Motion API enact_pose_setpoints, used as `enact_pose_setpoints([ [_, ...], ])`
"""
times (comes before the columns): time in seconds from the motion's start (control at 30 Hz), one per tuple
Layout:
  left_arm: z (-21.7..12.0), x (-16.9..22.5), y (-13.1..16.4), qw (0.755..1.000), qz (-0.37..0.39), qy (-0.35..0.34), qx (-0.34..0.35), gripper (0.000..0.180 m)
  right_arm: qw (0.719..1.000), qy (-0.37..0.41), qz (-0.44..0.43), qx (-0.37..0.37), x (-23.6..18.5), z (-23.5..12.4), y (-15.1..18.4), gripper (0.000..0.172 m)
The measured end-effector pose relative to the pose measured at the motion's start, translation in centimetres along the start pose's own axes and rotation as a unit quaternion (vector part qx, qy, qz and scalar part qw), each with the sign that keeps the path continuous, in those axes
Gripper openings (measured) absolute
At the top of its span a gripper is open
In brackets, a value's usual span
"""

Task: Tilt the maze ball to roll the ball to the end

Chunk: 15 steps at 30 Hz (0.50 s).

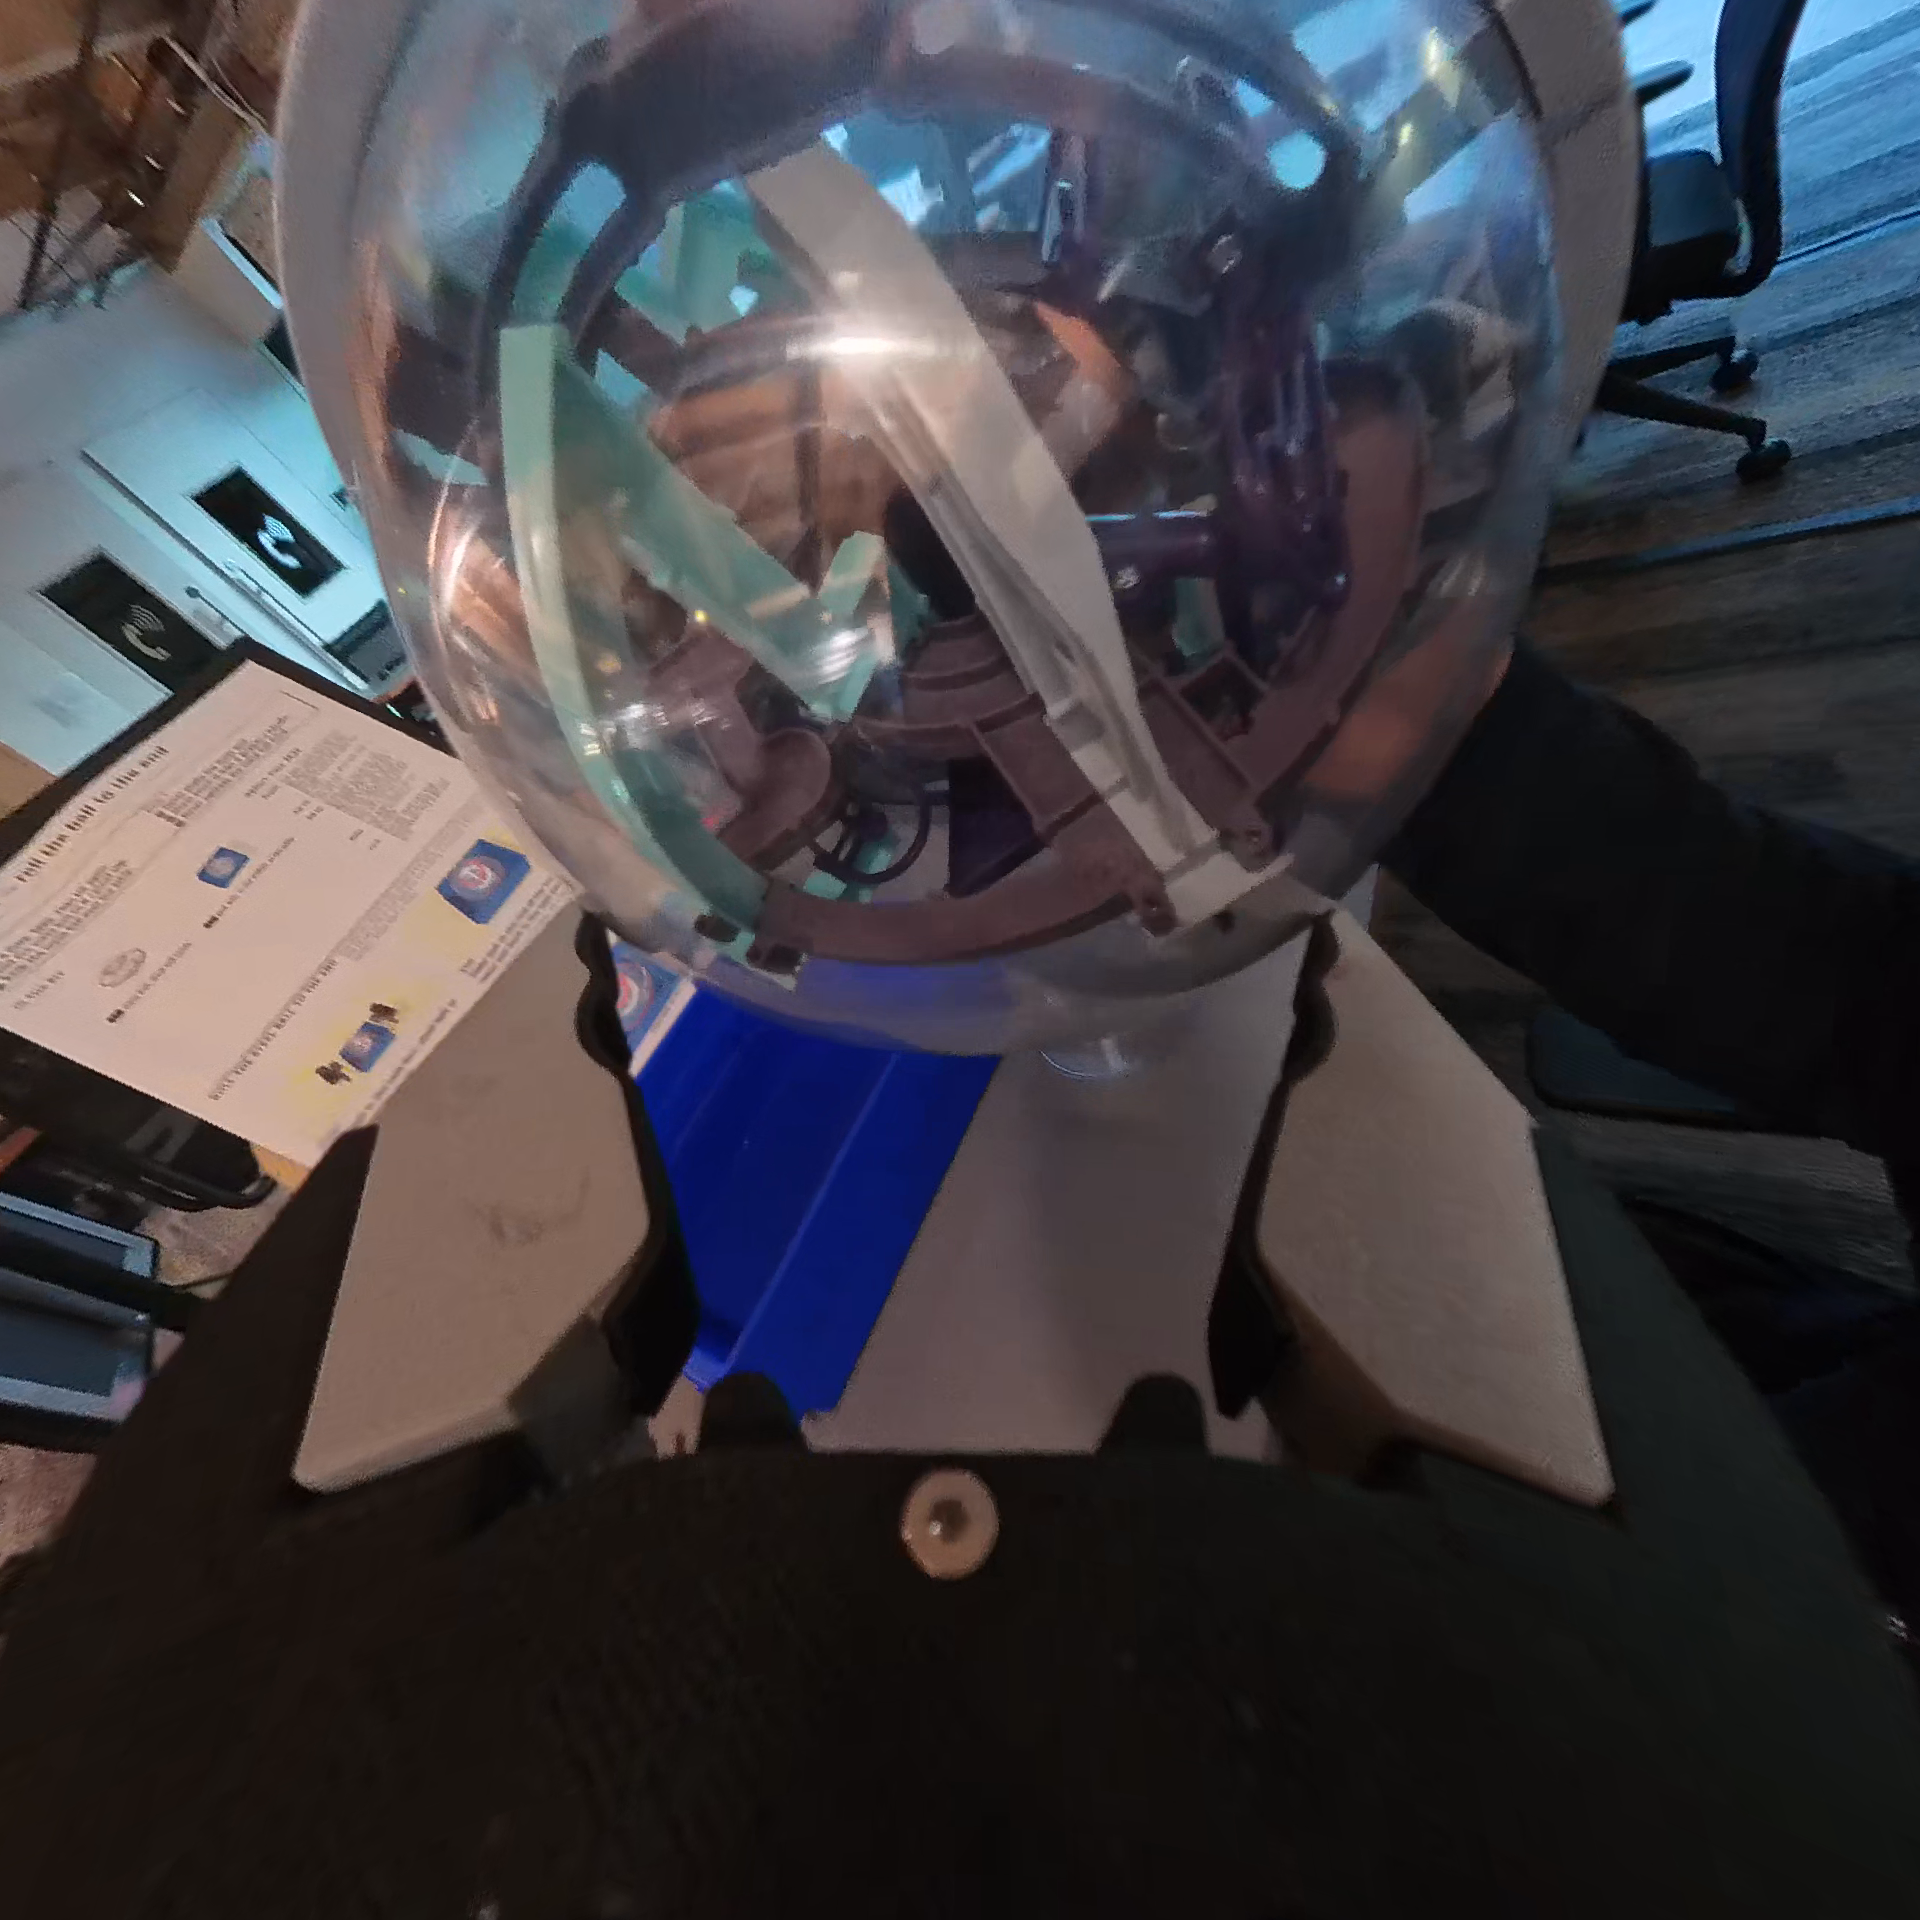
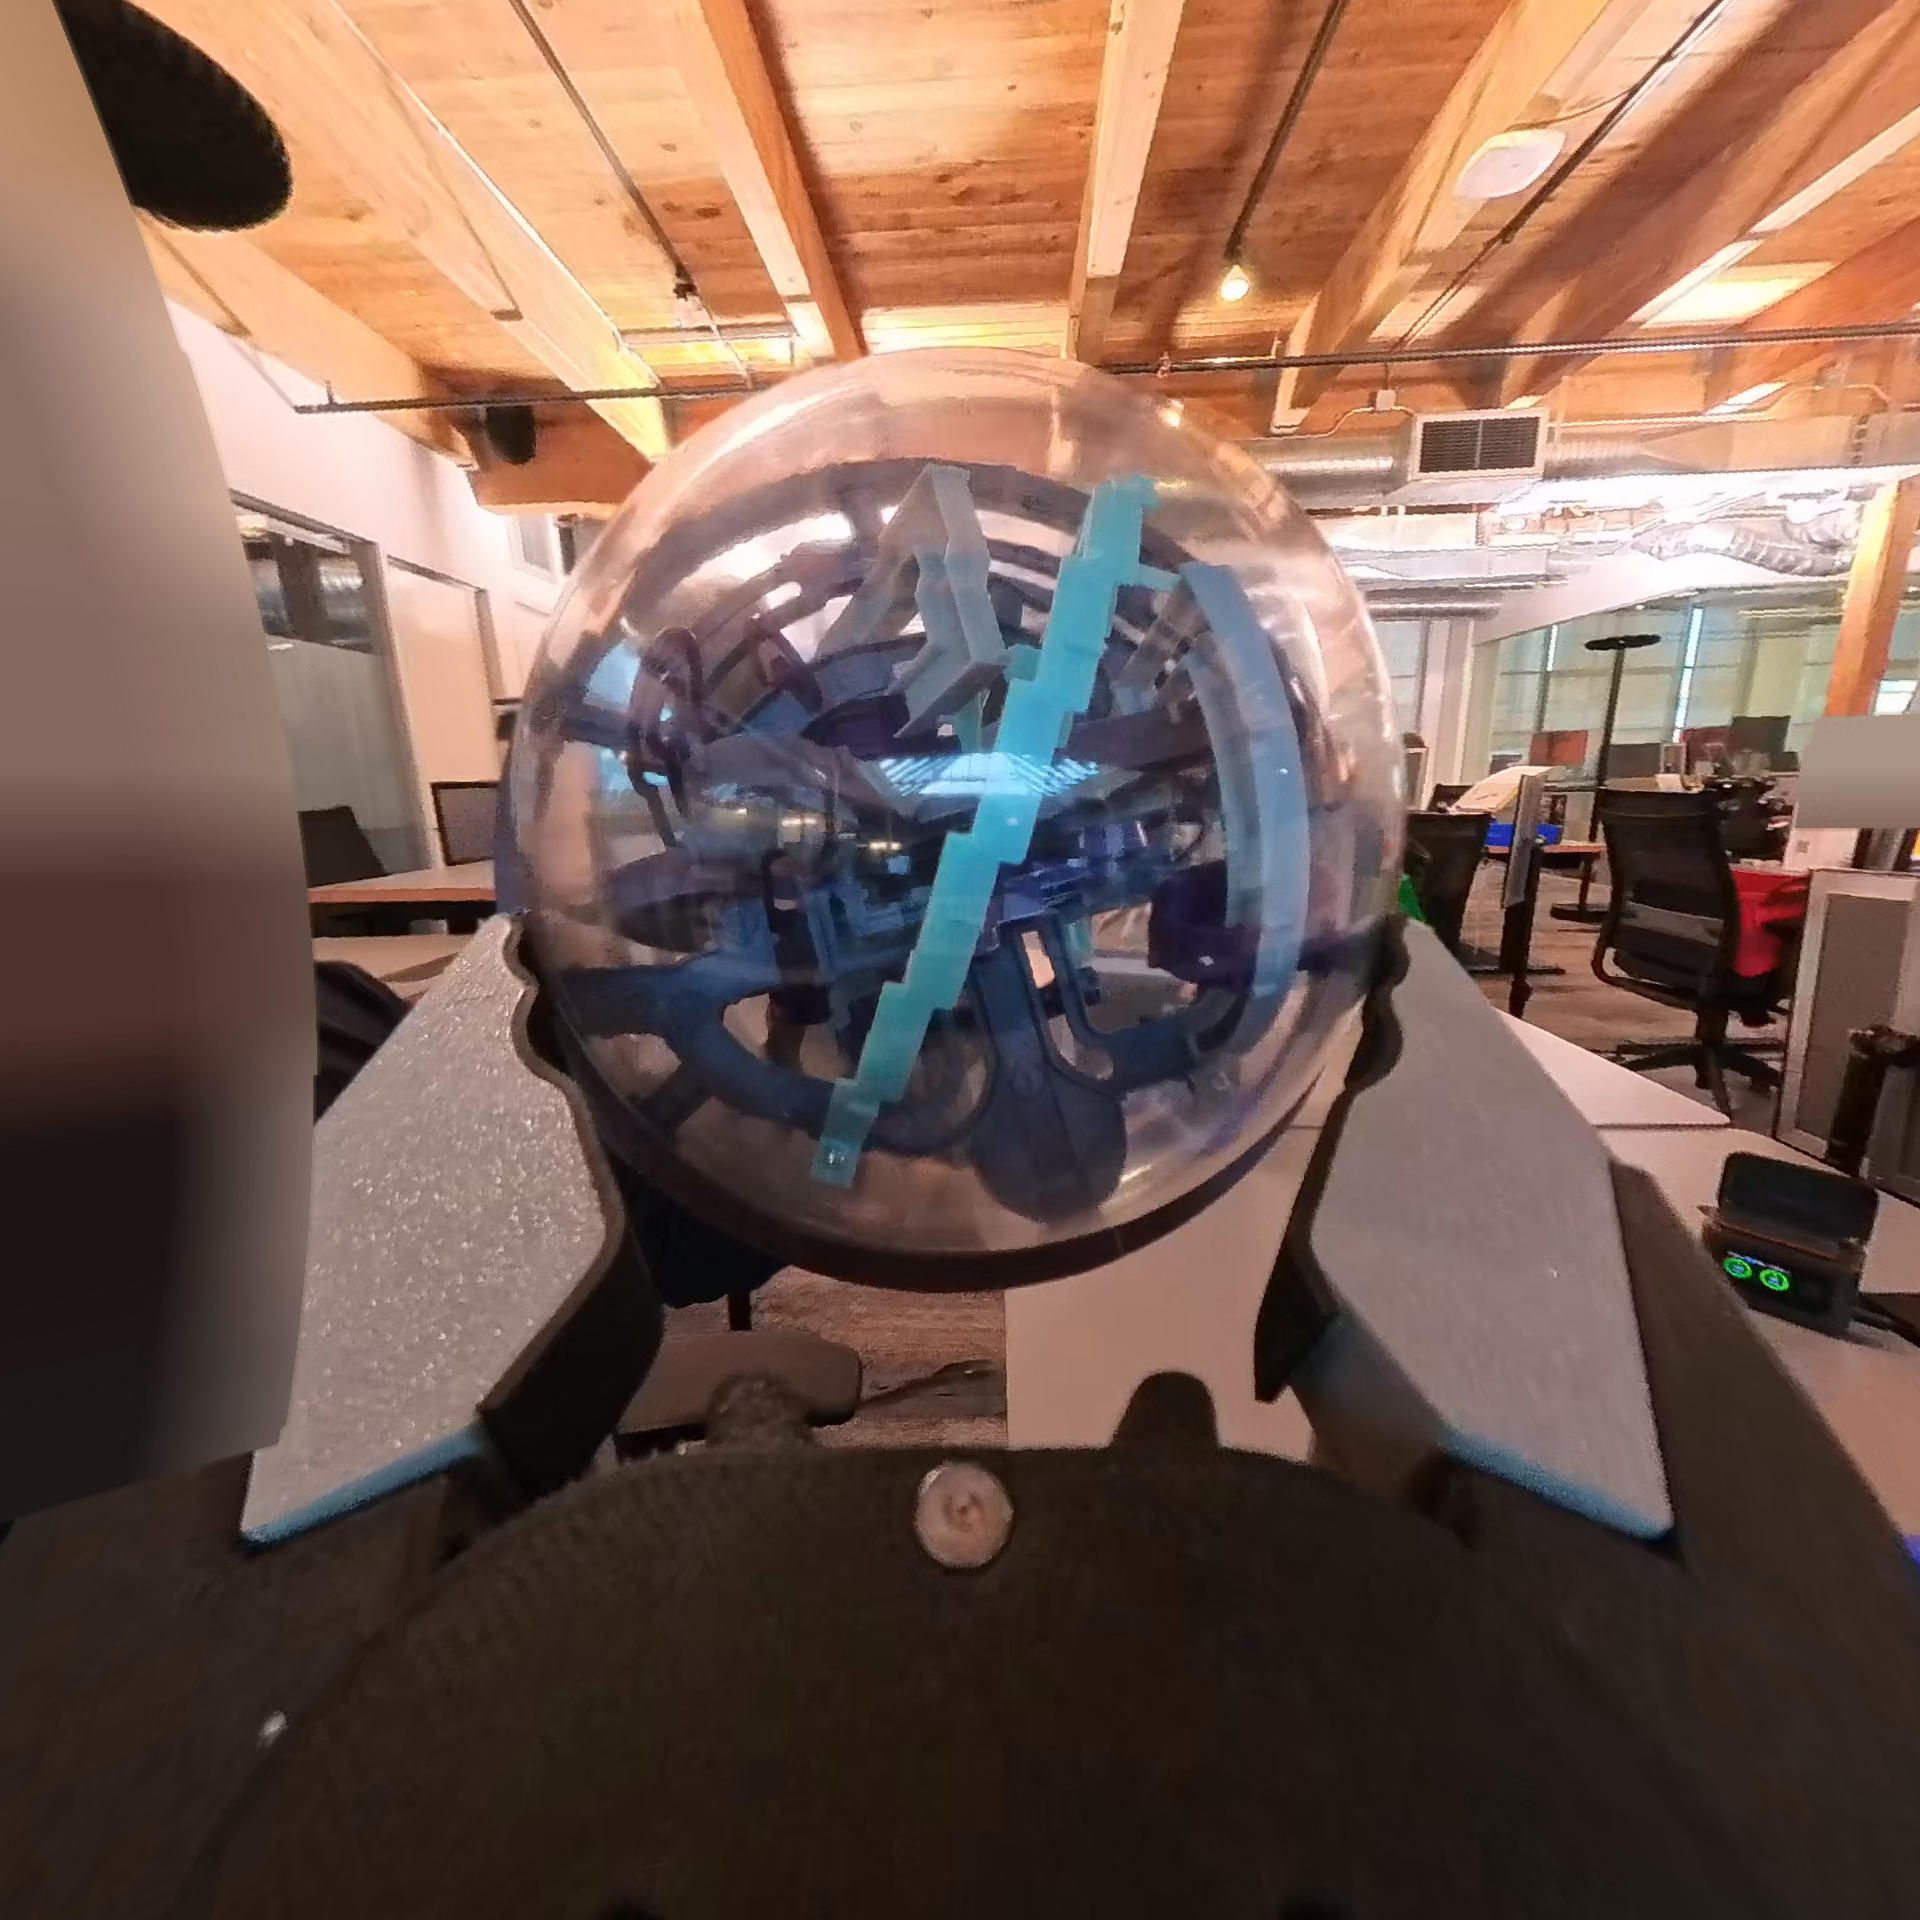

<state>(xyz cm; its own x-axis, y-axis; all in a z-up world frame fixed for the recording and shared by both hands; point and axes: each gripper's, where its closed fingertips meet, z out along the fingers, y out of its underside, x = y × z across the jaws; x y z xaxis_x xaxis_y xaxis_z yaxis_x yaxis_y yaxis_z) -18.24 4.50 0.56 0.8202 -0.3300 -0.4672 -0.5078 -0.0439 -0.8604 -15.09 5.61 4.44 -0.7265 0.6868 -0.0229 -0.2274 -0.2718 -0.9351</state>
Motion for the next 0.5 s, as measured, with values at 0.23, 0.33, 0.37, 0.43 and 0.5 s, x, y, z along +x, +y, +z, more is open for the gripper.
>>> enact_pose_setpoints([
  [0.23,1.1,0.1,3.4,1.000,0.009,0.014,0.000,0.128,0.999,0.035,-0.037,-0.018,1.0,-0.4,2.4,0.148],
  [0.33,1.5,-0.2,6.0,1.000,0.015,0.004,0.006,0.128,0.994,0.051,-0.082,-0.054,1.7,0.2,4.0,0.148],
  [0.37,1.6,-0.2,6.9,1.000,0.015,0.000,0.007,0.128,0.992,0.055,-0.095,-0.067,1.9,0.5,4.7,0.148],
  [0.43,1.7,-0.2,8.8,1.000,0.012,-0.009,0.003,0.127,0.987,0.059,-0.114,-0.099,2.3,0.9,6.3,0.148],
  [0.5,1.6,-0.1,10.7,1.000,0.012,-0.019,-0.001,0.127,0.982,0.057,-0.126,-0.132,2.7,1.2,8.0,0.148],
])
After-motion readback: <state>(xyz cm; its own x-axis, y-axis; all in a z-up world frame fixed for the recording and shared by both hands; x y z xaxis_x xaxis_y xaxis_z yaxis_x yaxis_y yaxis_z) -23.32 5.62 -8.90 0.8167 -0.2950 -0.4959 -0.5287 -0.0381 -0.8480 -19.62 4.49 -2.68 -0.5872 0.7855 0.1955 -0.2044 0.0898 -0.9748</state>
